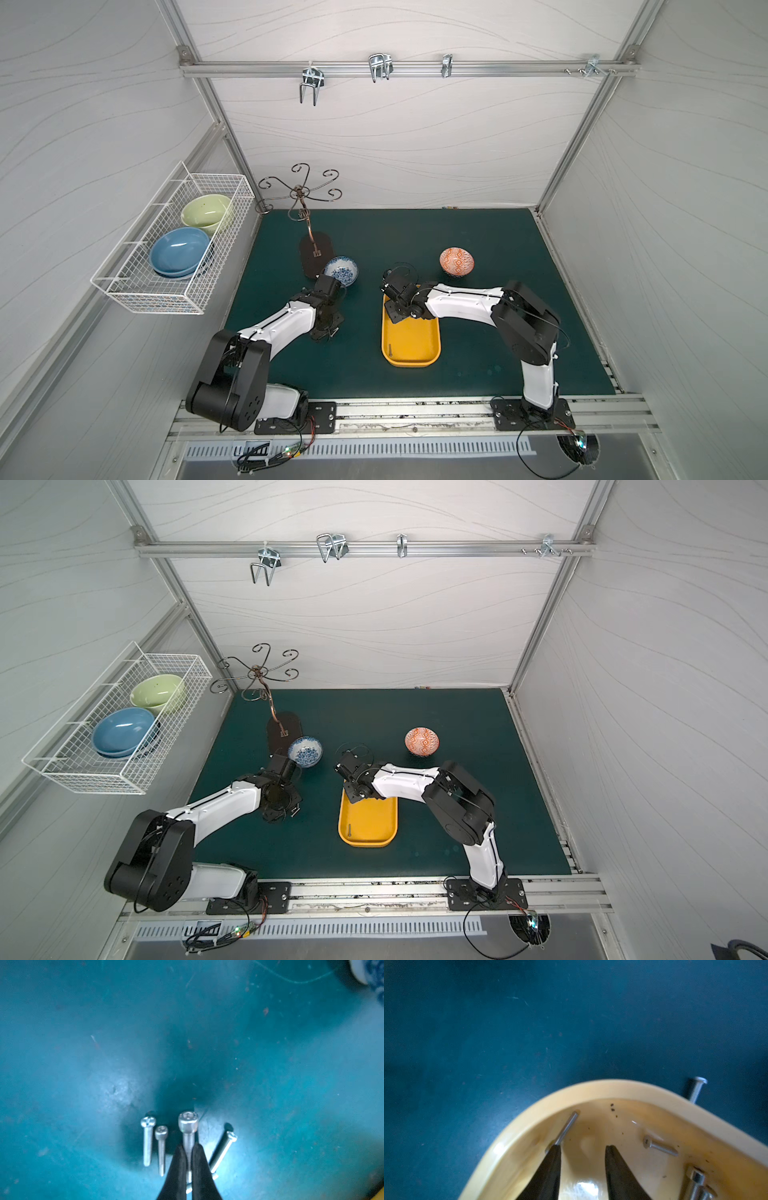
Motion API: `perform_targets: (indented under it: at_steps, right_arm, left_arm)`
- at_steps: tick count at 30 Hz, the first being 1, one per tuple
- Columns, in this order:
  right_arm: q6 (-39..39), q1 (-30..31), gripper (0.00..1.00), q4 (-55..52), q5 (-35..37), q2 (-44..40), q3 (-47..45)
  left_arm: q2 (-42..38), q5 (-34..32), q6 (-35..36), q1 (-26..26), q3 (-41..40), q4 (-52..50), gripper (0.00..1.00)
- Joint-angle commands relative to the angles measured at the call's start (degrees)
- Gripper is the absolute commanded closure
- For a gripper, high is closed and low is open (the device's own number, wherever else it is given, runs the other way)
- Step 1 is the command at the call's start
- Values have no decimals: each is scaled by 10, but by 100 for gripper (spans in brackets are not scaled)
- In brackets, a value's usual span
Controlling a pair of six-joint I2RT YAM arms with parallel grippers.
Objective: Take out the screws from the storage box
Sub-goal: Place the screw at the center of the board.
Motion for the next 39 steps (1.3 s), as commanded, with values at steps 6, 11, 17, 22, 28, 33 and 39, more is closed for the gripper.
perform_targets:
  at_steps: [6, 11, 17, 22, 28, 33, 39]
  right_arm:
    - [10, 3, 61, -12, 13, 5, 8]
    - [13, 3, 61, -4, 18, -10, 0]
    - [16, 7, 61, 3, 19, -17, -3]
    - [21, 11, 61, 19, 29, -38, -23]
    - [23, 11, 59, 33, 33, -59, -38]
    - [23, 11, 59, 35, 18, -40, -26]
    - [26, 14, 60, 28, 10, -5, -3]
  left_arm:
    - [21, 3, 9, 4, 23, 15, 100]
    - [17, -3, 9, 4, 23, 11, 100]
    - [12, -3, 10, 5, 22, 11, 100]
    - [17, 0, 11, 4, 22, 16, 100]
    - [21, -3, 12, 5, 23, 15, 100]
    - [15, -4, 12, 4, 20, 18, 100]
    - [12, -2, 13, 5, 17, 19, 76]
